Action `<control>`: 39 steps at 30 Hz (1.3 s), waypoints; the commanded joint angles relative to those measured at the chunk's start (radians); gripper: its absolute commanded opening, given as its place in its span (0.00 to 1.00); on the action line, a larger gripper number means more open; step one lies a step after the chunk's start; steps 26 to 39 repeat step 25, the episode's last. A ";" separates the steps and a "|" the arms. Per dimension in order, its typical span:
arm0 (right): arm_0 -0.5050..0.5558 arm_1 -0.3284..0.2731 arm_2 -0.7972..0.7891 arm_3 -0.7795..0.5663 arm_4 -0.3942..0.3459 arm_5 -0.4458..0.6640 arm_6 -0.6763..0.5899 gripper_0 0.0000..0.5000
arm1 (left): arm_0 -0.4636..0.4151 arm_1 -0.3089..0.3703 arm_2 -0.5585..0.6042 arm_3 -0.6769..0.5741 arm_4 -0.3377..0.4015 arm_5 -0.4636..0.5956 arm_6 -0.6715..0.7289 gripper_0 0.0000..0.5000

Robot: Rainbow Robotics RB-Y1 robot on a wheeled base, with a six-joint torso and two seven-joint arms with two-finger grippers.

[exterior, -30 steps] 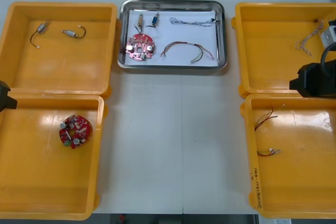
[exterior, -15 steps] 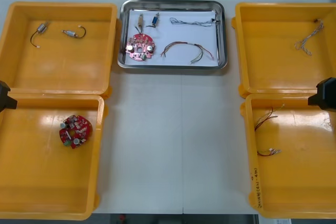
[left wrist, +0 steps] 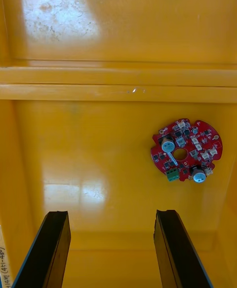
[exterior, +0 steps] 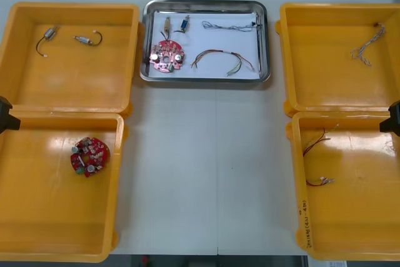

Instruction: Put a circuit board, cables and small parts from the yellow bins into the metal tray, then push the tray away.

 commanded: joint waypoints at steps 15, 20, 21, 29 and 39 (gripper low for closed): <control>-0.003 -0.055 0.008 -0.010 -0.029 0.003 0.047 1.00 | 0.016 0.045 0.033 -0.026 0.003 0.007 -0.032 1.00; -0.003 -0.055 0.008 -0.012 -0.032 0.003 0.040 1.00 | 0.016 0.045 0.033 -0.026 0.003 0.007 -0.032 1.00; -0.003 -0.055 0.008 -0.012 -0.032 0.003 0.040 1.00 | 0.016 0.045 0.033 -0.026 0.003 0.007 -0.032 1.00; -0.003 -0.055 0.008 -0.012 -0.032 0.003 0.040 1.00 | 0.016 0.045 0.033 -0.026 0.003 0.007 -0.032 1.00; -0.003 -0.055 0.008 -0.012 -0.032 0.003 0.040 1.00 | 0.016 0.045 0.033 -0.026 0.003 0.007 -0.032 1.00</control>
